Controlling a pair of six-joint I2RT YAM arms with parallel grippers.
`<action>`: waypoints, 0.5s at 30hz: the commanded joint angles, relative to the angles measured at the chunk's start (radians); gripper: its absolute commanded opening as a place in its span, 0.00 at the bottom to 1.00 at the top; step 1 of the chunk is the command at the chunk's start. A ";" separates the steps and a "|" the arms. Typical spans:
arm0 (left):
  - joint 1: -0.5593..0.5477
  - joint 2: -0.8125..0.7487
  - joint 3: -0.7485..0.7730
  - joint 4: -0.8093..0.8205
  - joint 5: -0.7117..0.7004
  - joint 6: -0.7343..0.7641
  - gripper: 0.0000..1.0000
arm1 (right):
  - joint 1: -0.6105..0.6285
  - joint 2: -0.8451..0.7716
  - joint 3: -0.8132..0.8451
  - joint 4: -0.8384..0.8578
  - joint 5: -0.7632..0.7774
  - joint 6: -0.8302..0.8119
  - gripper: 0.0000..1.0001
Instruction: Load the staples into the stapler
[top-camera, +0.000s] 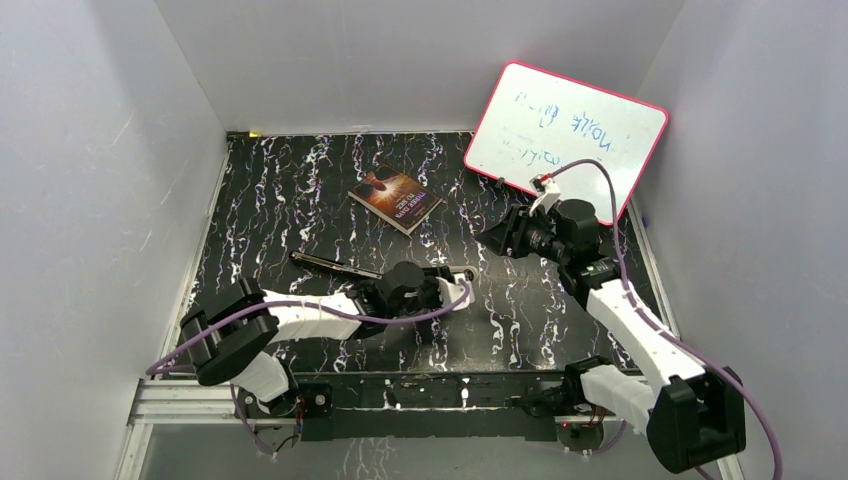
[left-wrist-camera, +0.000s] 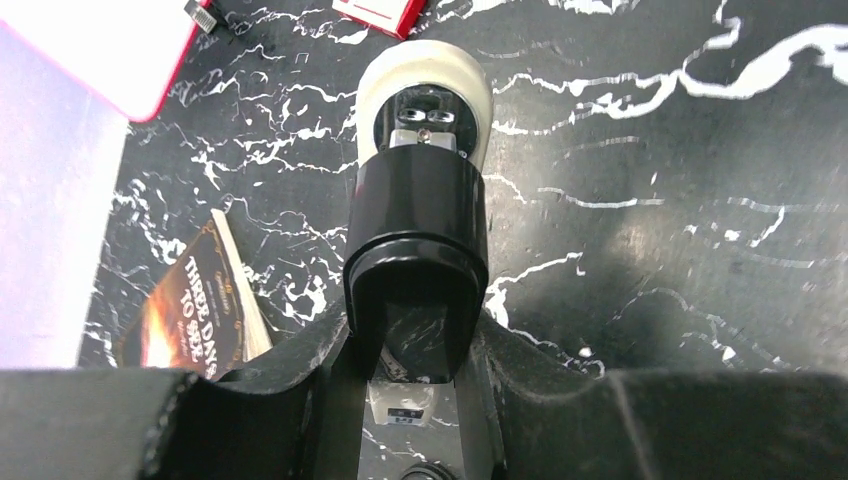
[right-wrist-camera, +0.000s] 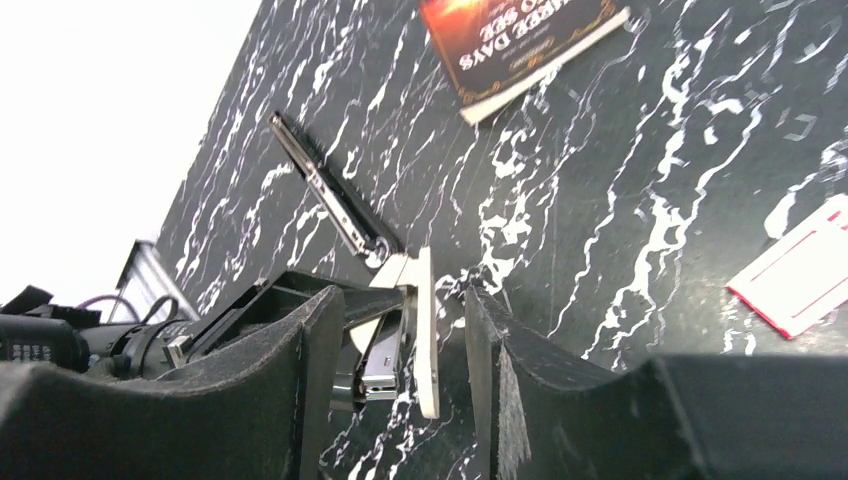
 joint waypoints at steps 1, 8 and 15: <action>-0.005 -0.090 0.113 -0.019 -0.054 -0.230 0.00 | 0.000 -0.101 -0.046 0.135 0.152 0.057 0.57; -0.005 -0.072 0.322 -0.285 -0.207 -0.716 0.00 | 0.003 -0.197 -0.153 0.298 0.261 0.208 0.59; -0.004 -0.111 0.315 -0.259 -0.159 -0.881 0.00 | 0.054 -0.210 -0.183 0.394 0.357 0.263 0.63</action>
